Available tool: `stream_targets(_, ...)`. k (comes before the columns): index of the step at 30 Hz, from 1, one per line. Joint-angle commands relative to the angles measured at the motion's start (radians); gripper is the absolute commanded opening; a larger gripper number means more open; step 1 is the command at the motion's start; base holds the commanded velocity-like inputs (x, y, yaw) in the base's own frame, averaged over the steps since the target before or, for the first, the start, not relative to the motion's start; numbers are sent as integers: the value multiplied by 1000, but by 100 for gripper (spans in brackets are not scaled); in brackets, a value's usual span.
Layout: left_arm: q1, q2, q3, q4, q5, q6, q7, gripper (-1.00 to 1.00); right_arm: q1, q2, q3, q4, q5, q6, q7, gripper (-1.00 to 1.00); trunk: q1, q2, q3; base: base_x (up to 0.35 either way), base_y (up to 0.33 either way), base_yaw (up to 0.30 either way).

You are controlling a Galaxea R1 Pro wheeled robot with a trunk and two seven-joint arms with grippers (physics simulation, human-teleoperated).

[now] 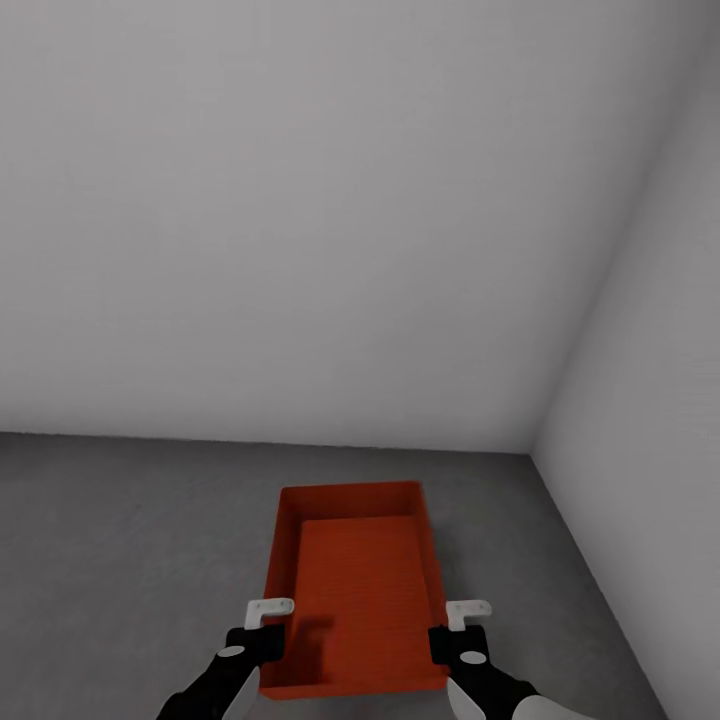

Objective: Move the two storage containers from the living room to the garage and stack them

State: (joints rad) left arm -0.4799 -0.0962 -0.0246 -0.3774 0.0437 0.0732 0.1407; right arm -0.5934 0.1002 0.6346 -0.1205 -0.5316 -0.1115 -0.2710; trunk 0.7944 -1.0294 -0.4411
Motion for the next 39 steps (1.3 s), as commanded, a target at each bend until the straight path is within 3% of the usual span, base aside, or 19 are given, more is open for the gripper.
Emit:
stream_targets(1,1,2,-17,37,-4,7,11,-100,-19,0,-67,1,-5,-7,-57,-100,1,-1,-1,319,0,-270)
stream_targets(24,1,1,-17,37,-2,7,11,-100,-19,-1,-67,1,-5,-7,-59,-100,1,-1,-1,315,0,-19)
stream_targets(39,1,2,-17,37,-1,7,11,-100,-18,0,-67,1,-6,-8,-83,-100,1,-1,-1,29,0,-206)
